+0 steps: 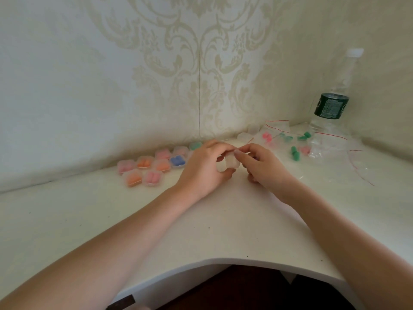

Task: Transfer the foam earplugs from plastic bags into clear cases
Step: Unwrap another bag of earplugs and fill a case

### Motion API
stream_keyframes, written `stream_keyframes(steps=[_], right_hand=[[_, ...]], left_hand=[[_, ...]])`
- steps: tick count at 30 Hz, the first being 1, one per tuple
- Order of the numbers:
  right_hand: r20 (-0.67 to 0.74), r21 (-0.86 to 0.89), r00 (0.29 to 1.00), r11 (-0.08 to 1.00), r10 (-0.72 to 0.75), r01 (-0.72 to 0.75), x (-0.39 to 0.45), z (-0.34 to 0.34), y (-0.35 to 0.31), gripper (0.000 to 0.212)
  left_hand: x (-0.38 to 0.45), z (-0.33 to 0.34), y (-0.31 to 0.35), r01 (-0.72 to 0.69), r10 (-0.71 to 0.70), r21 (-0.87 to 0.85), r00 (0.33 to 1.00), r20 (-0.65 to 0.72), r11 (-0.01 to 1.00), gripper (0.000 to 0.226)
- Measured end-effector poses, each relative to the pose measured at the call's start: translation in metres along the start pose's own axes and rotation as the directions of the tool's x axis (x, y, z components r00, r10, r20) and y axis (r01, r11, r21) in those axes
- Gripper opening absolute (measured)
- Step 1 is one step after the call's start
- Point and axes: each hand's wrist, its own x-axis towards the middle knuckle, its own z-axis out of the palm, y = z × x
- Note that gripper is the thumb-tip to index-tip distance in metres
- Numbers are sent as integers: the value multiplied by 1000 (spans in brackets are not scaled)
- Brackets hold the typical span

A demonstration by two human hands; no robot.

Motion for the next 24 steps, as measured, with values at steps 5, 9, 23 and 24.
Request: stream_keyframes(steps=[5, 9, 23, 24], right_hand=[[15, -271, 996, 959, -87, 88, -3, 1, -2, 32], [47, -354, 995, 930, -91, 102, -5, -2, -4, 29], [-31, -252, 999, 967, -42, 32, 2, -8, 2, 31], [-60, -263, 997, 964, -55, 37, 3, -8, 3, 30]], left_hand=[[-2, -1, 2, 75, -75, -10, 997, 25, 997, 41], [-4, -3, 6, 83, -91, 78, 991, 96, 993, 38], [-2, -6, 10, 339, -325, -287, 941, 95, 896, 35], [-1, -6, 10, 366, -355, -352, 930, 97, 862, 34]])
